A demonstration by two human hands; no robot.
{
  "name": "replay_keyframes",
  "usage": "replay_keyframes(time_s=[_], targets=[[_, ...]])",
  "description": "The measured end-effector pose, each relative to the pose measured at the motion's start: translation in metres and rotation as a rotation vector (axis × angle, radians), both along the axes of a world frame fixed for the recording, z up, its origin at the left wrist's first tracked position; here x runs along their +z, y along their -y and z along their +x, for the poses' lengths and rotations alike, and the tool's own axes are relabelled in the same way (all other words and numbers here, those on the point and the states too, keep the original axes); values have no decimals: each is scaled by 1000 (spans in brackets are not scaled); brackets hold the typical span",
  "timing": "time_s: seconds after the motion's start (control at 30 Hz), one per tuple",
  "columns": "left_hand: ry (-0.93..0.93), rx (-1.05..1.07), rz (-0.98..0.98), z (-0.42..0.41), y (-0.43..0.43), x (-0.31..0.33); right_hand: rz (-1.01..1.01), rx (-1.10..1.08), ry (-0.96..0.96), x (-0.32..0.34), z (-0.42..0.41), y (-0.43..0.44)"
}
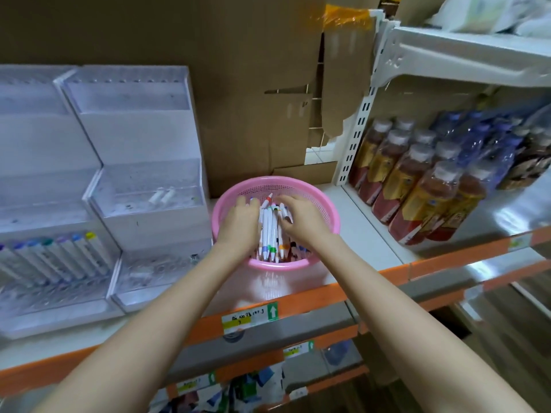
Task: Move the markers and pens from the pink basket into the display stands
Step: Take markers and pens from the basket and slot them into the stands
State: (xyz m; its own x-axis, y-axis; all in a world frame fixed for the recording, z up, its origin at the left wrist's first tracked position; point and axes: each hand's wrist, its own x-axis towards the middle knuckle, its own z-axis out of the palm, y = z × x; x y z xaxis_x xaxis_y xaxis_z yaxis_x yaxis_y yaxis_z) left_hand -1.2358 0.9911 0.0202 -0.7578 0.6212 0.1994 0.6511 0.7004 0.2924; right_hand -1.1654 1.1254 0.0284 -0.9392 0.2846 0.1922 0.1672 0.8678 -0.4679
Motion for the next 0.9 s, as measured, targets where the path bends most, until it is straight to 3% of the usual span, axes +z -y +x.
replay_keyframes(time_s=[0.13,0.33,0.63,0.73,0.9], targets=[[51,26,22,1,3,2,-5,-67,25,1,5,-1],[63,91,-39,3,1,8,83,-228,233,4,9,0],[187,135,14,7,5,19,9,-117,168,5,6,5],[223,135,49,7,5,20,-103,-127,107,8,11,4],[282,83,340,7,7,19,-195,-94,-9,8,14,6]])
